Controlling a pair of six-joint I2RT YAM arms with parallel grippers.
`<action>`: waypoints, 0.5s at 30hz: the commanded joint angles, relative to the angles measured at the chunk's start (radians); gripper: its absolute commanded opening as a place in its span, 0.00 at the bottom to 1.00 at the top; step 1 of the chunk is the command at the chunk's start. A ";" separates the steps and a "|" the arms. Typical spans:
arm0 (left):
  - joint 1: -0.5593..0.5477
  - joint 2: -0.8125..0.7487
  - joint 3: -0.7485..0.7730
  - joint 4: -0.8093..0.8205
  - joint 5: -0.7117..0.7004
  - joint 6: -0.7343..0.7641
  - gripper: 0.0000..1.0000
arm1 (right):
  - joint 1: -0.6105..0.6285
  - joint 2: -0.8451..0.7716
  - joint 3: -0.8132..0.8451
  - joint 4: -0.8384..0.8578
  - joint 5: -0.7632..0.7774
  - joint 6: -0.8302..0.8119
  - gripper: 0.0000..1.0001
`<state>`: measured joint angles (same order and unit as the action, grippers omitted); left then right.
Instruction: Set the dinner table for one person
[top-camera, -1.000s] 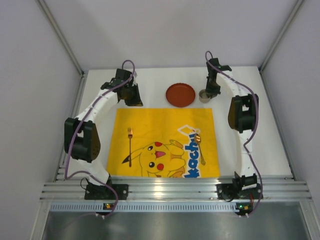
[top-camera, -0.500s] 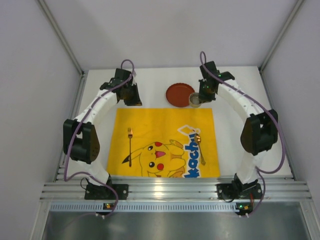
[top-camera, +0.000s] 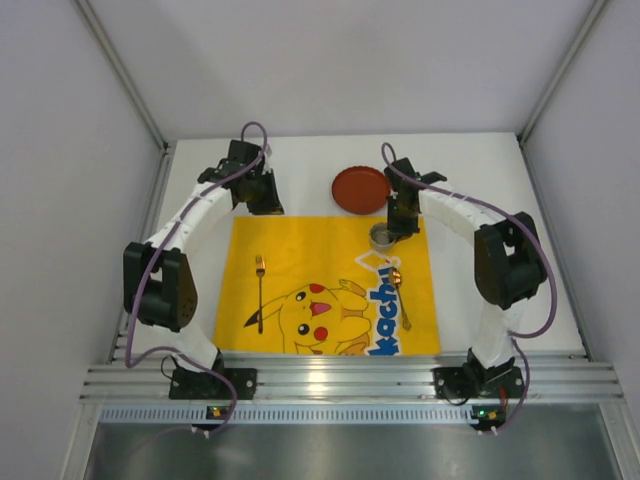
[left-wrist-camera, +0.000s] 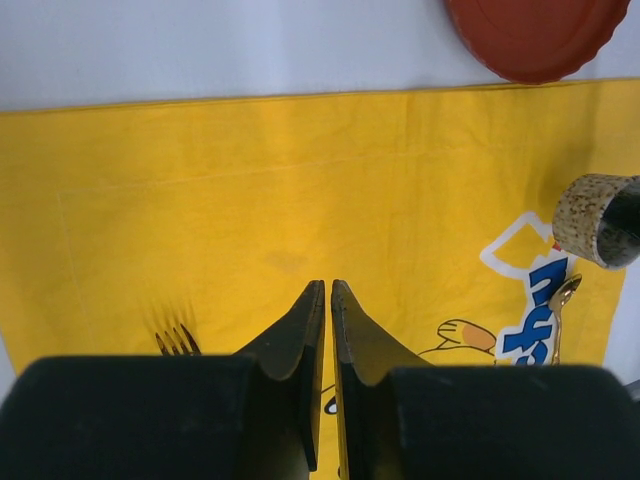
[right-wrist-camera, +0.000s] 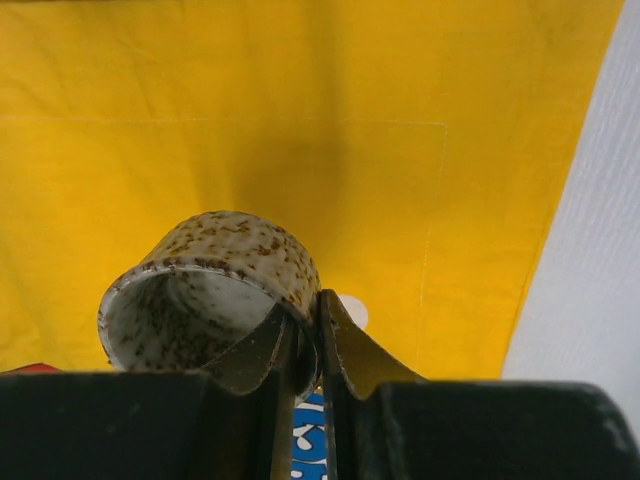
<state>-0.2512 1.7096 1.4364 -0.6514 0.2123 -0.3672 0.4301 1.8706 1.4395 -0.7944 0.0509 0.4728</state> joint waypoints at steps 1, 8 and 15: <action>-0.002 -0.071 -0.019 0.016 0.013 -0.001 0.12 | 0.012 0.010 -0.021 0.076 0.019 0.020 0.00; -0.002 -0.051 0.013 0.019 0.015 -0.007 0.12 | 0.013 -0.005 -0.094 0.107 0.061 0.029 0.03; -0.002 0.005 0.099 0.001 -0.010 0.004 0.12 | 0.013 -0.044 -0.120 0.110 0.079 0.029 0.62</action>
<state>-0.2516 1.7012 1.4616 -0.6590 0.2176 -0.3676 0.4358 1.8862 1.3205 -0.7181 0.1040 0.4988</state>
